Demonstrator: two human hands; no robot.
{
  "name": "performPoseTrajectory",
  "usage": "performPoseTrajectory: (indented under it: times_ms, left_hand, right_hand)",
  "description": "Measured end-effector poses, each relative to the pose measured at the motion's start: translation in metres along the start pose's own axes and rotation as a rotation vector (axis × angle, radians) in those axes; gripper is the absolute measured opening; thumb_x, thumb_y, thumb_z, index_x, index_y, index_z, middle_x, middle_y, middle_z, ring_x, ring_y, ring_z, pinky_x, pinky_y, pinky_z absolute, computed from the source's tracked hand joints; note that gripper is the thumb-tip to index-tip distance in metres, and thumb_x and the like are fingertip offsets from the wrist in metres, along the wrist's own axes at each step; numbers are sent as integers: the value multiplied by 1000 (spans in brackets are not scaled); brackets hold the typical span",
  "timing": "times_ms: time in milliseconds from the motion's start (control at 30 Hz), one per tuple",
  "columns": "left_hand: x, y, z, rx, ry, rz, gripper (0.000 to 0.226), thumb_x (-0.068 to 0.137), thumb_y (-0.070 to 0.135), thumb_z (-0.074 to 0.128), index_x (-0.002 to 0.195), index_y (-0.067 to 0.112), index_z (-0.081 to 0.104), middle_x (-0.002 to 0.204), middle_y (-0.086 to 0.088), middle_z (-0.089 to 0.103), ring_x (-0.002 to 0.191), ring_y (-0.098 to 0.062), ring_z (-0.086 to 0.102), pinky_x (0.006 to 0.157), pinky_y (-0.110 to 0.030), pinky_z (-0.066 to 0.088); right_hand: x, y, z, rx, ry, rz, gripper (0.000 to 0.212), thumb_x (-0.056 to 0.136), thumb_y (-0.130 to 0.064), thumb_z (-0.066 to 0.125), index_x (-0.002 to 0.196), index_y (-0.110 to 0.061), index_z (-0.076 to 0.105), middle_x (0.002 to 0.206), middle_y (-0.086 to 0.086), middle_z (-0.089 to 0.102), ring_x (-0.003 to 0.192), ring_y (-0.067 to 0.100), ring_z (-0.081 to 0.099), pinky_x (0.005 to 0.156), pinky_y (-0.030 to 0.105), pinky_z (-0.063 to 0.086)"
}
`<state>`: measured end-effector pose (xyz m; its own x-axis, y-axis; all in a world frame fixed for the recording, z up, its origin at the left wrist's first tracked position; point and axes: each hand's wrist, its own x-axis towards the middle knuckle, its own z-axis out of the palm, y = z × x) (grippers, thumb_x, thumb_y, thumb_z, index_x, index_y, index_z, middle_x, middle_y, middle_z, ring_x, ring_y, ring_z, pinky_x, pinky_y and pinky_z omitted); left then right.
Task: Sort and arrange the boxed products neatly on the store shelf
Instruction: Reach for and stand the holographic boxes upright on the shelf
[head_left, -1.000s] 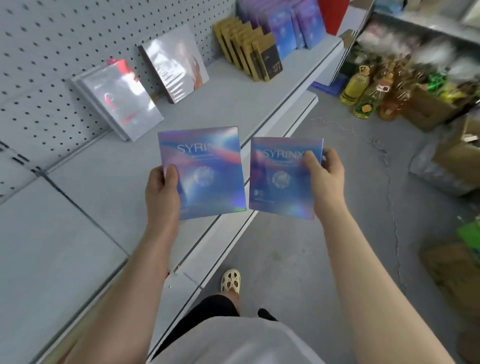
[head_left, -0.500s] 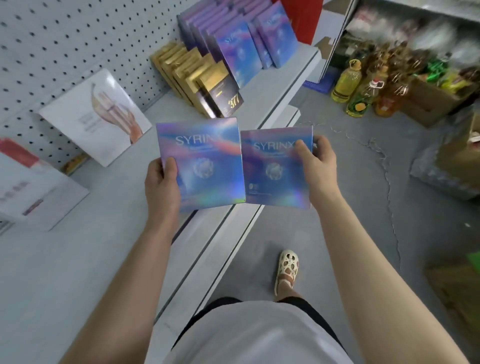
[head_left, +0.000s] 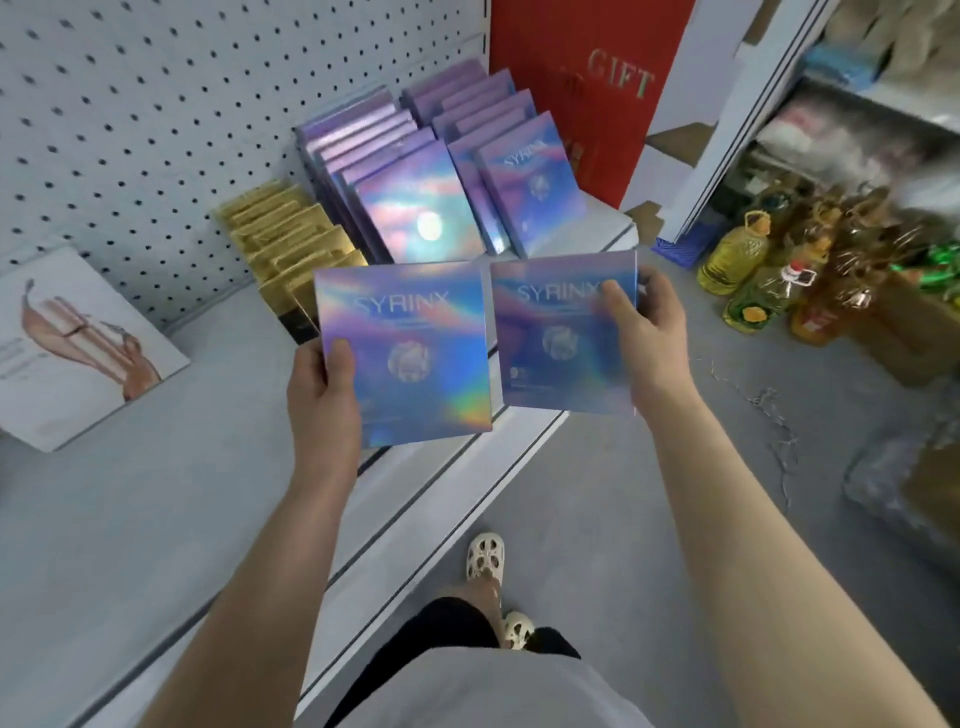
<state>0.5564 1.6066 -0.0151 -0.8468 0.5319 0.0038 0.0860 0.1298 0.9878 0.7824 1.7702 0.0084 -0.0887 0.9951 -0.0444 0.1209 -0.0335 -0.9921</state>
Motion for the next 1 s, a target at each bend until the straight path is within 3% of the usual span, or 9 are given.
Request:
performPoseTrajectory:
  times_ms: [100, 200, 400, 567, 700, 800, 900, 1000]
  left_hand:
    - [29, 5, 28, -31, 60, 5, 19, 98, 35, 49, 80, 29, 53, 75, 16, 57, 64, 7, 51, 58, -11, 39]
    - [55, 12, 56, -64, 93, 12, 20, 99, 33, 50, 79, 28, 53, 77, 16, 56, 69, 0, 51, 64, -18, 40]
    - [82, 22, 109, -42, 152, 29, 19, 99, 29, 49, 86, 15, 50, 77, 11, 50, 61, 8, 45, 58, -9, 36]
    - [88, 15, 145, -51, 249, -2, 17, 98, 30, 50, 99, 15, 58, 91, 5, 57, 78, -5, 49, 72, -23, 40]
    - [74, 14, 174, -92, 428, -87, 19, 99, 31, 50, 80, 26, 54, 73, 16, 54, 66, 3, 45, 60, -16, 35]
    - [61, 11, 192, -52, 498, -115, 20, 97, 33, 49, 78, 28, 52, 73, 14, 52, 63, 3, 43, 58, -17, 34]
    - [48, 7, 202, -36, 545, -172, 21, 91, 42, 49, 74, 31, 50, 73, 13, 48, 70, -9, 41, 66, -29, 35]
    - [43, 6, 206, -49, 566, -189, 20, 89, 45, 50, 75, 31, 52, 75, 10, 50, 76, -15, 42, 72, -36, 35]
  right_hand:
    - [49, -1, 6, 29, -55, -41, 16, 95, -29, 62, 109, -24, 57, 100, -7, 70, 81, 3, 71, 66, 20, 56]
    - [96, -5, 12, 20, -106, -84, 17, 95, -31, 62, 109, -25, 55, 102, -6, 68, 80, -1, 70, 62, 14, 52]
    - [185, -12, 15, -8, -255, -166, 19, 90, -37, 63, 106, -28, 57, 99, -6, 69, 83, 5, 68, 67, 20, 53]
    - [262, -4, 19, -23, -443, -240, 13, 95, -25, 60, 106, -29, 58, 90, -13, 63, 78, 2, 57, 69, 19, 49]
    - [313, -2, 29, -48, -607, -237, 16, 97, -19, 60, 111, -26, 57, 98, -7, 66, 86, 10, 60, 79, 33, 51]
    - [338, -1, 39, -62, -737, -242, 32, 94, -8, 62, 122, -21, 54, 106, -9, 66, 92, 4, 62, 83, 25, 51]
    - [358, 3, 45, -170, -868, -299, 68, 84, 4, 69, 141, -21, 41, 124, -12, 57, 107, -2, 58, 88, 14, 47]
    - [368, 5, 50, -336, -843, -353, 84, 77, 4, 72, 148, -25, 37, 132, -8, 44, 113, 4, 50, 90, 19, 49]
